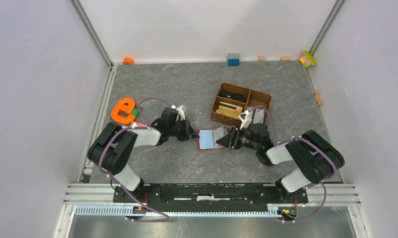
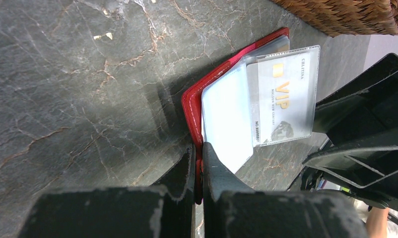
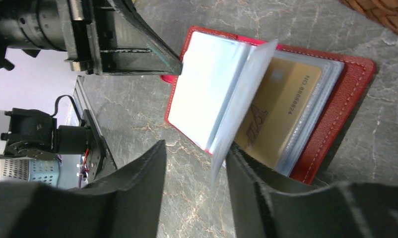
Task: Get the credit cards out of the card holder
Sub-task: Pick up the card holder from the center of the board.
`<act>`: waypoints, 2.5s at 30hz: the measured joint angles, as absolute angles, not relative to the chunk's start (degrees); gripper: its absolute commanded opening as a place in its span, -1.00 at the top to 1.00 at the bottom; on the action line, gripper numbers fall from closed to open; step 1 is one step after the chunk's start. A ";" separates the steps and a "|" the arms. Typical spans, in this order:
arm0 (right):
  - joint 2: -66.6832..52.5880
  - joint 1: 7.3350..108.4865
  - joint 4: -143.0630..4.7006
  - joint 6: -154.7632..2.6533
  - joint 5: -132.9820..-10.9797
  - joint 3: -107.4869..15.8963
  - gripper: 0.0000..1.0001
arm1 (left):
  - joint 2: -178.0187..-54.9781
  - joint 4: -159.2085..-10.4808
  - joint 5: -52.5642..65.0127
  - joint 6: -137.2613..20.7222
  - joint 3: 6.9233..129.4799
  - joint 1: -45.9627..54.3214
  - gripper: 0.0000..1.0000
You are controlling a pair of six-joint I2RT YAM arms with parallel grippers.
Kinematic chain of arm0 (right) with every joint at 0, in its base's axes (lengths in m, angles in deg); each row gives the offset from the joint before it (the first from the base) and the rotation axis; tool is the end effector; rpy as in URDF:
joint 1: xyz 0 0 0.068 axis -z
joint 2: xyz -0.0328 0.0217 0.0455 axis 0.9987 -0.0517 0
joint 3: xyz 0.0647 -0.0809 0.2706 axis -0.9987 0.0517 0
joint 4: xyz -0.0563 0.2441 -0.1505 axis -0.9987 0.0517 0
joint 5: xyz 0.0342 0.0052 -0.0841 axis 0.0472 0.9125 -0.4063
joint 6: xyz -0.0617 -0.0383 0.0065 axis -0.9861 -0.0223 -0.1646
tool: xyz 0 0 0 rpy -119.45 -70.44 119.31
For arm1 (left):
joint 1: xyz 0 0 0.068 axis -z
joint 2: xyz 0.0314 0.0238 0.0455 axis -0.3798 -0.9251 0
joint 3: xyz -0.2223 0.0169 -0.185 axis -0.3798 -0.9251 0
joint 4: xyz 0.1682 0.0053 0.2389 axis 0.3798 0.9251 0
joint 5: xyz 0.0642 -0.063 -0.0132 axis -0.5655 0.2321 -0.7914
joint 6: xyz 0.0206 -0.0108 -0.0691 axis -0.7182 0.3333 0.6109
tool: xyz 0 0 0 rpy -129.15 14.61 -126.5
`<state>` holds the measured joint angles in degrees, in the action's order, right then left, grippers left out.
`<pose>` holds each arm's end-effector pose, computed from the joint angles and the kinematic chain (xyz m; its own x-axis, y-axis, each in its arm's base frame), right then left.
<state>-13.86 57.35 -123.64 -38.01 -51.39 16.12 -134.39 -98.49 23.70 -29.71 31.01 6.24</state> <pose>0.2138 0.1550 0.0998 -0.7934 0.2630 -0.5490 -0.3698 0.5081 0.7778 0.2753 -0.1798 0.1027 -0.9129 -0.1642 -0.3736 0.1609 0.6965 -0.6993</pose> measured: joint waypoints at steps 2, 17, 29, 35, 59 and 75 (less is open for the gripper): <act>-13.91 57.43 -121.41 -38.82 -51.81 15.38 0.33 | -134.39 -98.49 23.70 -29.71 31.01 6.24 0.90; -16.42 57.96 -116.87 -40.17 -53.64 13.11 0.91 | -137.65 -105.07 28.09 -27.20 30.95 5.93 0.01; -16.42 57.96 -116.89 -40.06 -53.60 13.04 0.94 | -142.83 -120.24 36.05 -19.28 27.91 5.49 -0.41; -16.01 57.96 -117.44 -39.91 -53.54 13.24 0.95 | -140.29 -121.99 36.03 -18.54 26.38 5.21 -0.44; -10.19 57.96 -114.73 -42.71 -55.92 13.81 0.44 | -135.07 -125.50 37.47 -17.27 24.09 5.01 0.96; 7.77 57.96 -107.34 -50.01 -66.74 16.39 -0.96 | -117.34 -121.88 31.33 -22.54 18.60 5.49 0.96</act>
